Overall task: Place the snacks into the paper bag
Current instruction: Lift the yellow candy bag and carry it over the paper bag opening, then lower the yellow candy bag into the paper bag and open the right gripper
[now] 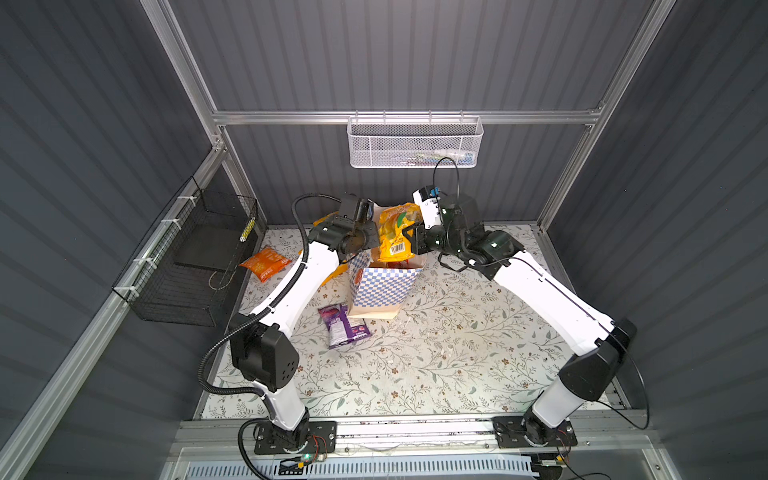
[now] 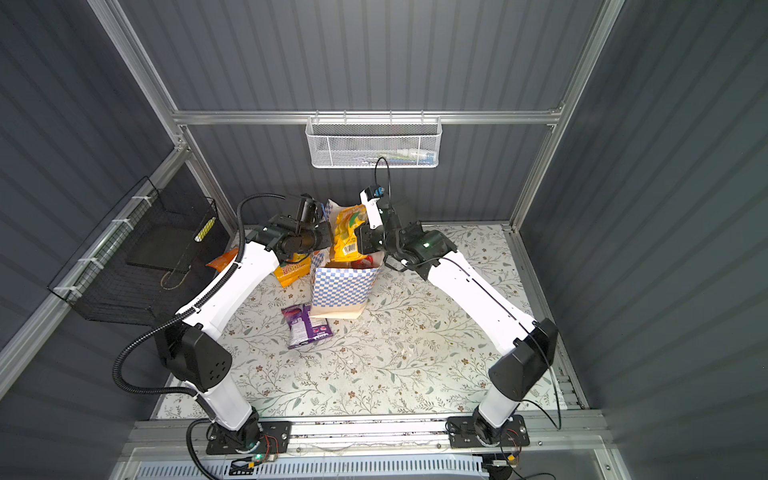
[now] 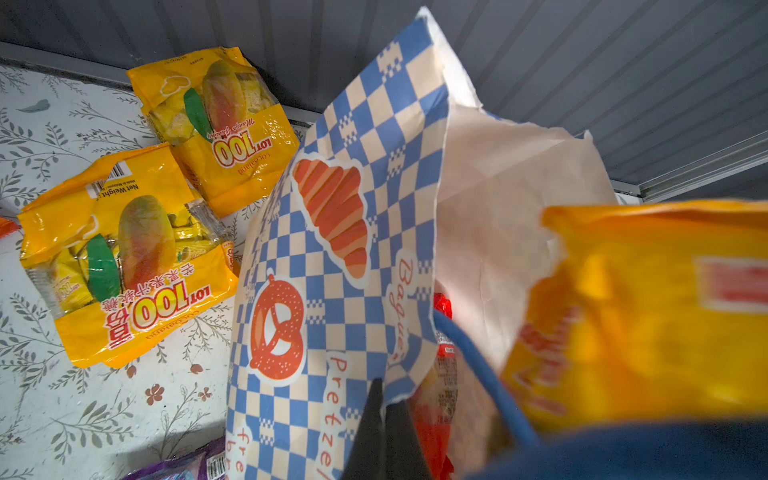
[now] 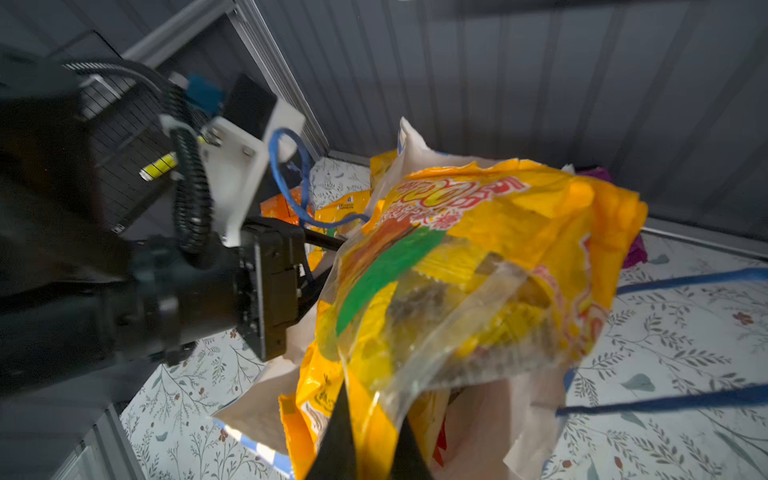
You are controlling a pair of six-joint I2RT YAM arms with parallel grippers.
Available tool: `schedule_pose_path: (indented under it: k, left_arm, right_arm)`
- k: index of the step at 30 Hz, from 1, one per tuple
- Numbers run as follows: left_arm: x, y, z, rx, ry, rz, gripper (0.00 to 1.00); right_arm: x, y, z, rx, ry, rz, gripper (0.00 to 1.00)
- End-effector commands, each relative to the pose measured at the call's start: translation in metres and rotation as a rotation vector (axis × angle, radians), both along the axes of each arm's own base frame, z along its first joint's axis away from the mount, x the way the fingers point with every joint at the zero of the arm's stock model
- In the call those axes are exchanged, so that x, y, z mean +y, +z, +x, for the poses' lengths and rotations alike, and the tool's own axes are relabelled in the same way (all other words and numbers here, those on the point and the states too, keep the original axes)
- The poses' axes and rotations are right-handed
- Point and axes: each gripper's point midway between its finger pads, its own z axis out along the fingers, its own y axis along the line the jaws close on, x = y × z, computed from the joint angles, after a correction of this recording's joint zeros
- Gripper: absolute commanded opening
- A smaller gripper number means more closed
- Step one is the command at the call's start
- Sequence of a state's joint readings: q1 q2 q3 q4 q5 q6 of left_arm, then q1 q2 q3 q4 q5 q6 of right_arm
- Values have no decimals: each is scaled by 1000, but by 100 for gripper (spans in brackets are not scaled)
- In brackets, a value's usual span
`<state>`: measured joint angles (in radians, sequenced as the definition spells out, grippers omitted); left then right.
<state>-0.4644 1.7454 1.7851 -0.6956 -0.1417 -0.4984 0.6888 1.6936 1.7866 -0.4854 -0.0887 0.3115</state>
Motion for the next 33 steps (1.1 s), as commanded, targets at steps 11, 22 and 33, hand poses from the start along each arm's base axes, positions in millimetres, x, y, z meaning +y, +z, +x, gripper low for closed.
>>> schedule_pose_path:
  k: [11, 22, 33]
  left_arm:
    - [-1, -17, -7, 68, -20, 37, 0]
    - [-5, -20, -8, 83, -29, 15, 0]
    - [-11, -21, -11, 101, -37, -28, 0]
  right_arm:
    - [56, -38, -5, 118, 160, 40, 0]
    - [58, -97, -18, 233, 167, -70, 0]
    - [52, -96, -30, 255, 154, -121, 55]
